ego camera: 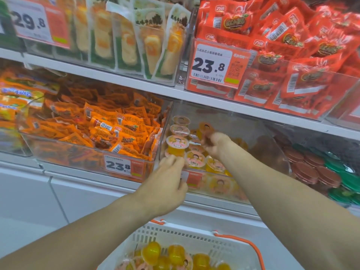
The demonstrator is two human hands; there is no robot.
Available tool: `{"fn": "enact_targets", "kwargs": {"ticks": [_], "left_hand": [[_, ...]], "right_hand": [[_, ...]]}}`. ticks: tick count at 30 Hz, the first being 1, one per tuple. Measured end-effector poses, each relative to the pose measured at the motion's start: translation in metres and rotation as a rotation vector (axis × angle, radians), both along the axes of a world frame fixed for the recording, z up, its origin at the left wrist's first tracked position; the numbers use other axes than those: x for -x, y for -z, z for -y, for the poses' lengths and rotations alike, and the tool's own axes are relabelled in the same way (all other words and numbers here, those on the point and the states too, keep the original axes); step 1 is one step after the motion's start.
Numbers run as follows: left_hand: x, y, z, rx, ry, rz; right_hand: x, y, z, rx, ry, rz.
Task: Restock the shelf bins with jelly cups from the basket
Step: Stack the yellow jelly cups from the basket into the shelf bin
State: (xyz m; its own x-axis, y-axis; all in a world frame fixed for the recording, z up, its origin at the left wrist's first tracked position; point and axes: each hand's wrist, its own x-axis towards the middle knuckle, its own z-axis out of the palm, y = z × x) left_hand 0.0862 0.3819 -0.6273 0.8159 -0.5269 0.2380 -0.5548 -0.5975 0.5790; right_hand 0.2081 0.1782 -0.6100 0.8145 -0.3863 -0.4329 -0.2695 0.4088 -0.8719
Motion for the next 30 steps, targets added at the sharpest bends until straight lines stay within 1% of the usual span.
{"fn": "enact_targets", "kwargs": {"ticks": [4,9,14,16,22,23,25,27,30], "left_hand": [[-0.002,0.005,-0.002,-0.018,0.036,0.062],[-0.005,0.010,-0.003,0.008,0.059,0.094],[-0.007,0.011,-0.002,0.000,0.069,0.135],[-0.006,0.010,-0.002,-0.001,0.069,0.133],[-0.005,0.011,-0.003,-0.030,0.084,0.137],[-0.005,0.011,-0.004,-0.035,0.088,0.132],[-0.004,0.010,-0.007,-0.040,0.092,0.137],[-0.004,0.009,-0.008,0.008,0.091,0.184],[-0.001,0.001,-0.006,0.155,0.066,0.280]], "right_hand": [[-0.035,0.009,-0.005,0.053,0.087,-0.031],[-0.050,0.011,-0.014,0.203,0.108,-0.117],[-0.055,0.016,-0.014,0.200,0.133,-0.106],[-0.056,0.016,-0.013,0.167,0.121,-0.109],[-0.052,0.010,-0.014,-0.064,0.120,-0.032],[-0.050,0.008,-0.013,-0.061,0.094,-0.047],[-0.046,0.008,-0.009,0.034,0.053,-0.077],[-0.042,0.005,-0.004,0.228,0.051,-0.122],[-0.022,-0.005,0.008,0.555,0.069,-0.118]]}}
